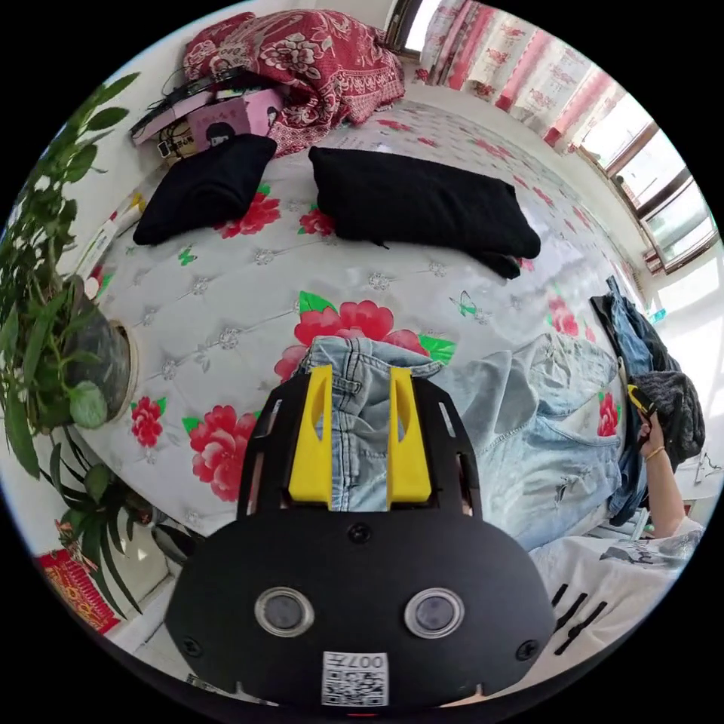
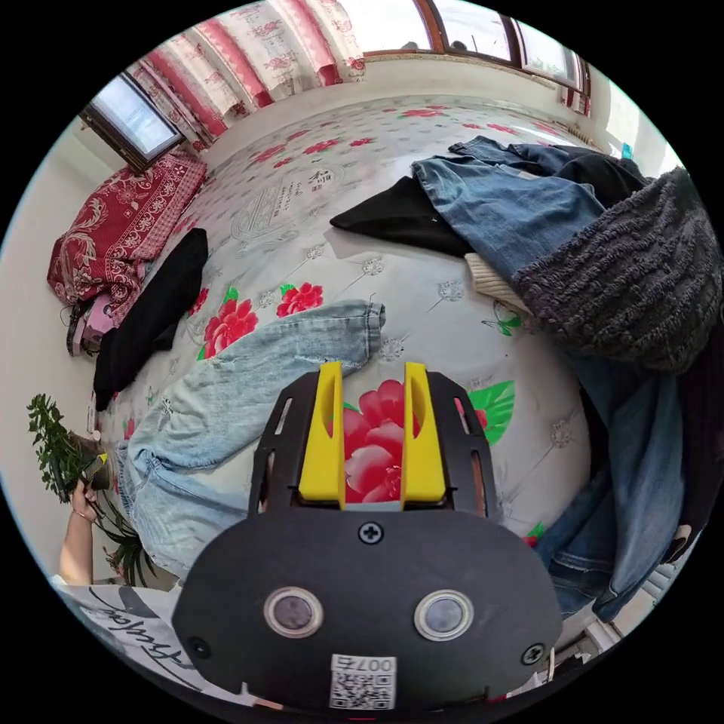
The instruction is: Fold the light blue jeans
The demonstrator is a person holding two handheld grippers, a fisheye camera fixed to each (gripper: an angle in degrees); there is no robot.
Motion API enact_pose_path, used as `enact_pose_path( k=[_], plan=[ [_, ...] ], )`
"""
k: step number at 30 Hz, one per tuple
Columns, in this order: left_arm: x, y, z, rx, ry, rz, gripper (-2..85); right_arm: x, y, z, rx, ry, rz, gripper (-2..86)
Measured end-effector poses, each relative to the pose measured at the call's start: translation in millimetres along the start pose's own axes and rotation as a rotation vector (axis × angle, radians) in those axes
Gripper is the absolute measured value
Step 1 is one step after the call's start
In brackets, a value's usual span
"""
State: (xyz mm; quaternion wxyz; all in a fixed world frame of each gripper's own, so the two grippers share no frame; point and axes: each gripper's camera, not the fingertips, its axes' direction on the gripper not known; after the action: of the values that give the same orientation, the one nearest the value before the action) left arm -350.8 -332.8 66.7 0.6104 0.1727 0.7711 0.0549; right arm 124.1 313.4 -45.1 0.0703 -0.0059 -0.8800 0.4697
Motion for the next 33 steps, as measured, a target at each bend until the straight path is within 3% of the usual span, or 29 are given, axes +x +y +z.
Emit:
enact_pose_path(
  k=[4,9,12,16,22,28,33],
  plan=[
    [9,-39,75,-0.269,-0.112,0.042,11.3,2,-34,54,-0.145,-0.051,0.102,8.5],
    [17,-45,85,-0.320,-0.181,0.143,5.6,-20,-36,79,-0.163,0.008,0.077,4.7],
    [8,-27,58,-0.200,-0.113,0.167,3.7,-37,-28,67,-0.134,-0.073,0.003,2.6],
    [-25,33,-41,0.170,0.065,-0.001,3.5,-31,7,-39,0.155,-0.304,-0.015,1.2],
    [-61,135,-135,0.528,0.197,-0.228,3.6,-37,82,-206,0.552,-0.295,-0.102,0.7],
    [-71,118,-136,0.638,0.269,-0.270,3.8,-80,86,-281,0.779,-0.164,-0.137,0.7],
    [-66,60,-75,0.557,0.170,-0.359,4.4,-129,25,-230,0.713,-0.019,-0.136,2.1]
  ],
)
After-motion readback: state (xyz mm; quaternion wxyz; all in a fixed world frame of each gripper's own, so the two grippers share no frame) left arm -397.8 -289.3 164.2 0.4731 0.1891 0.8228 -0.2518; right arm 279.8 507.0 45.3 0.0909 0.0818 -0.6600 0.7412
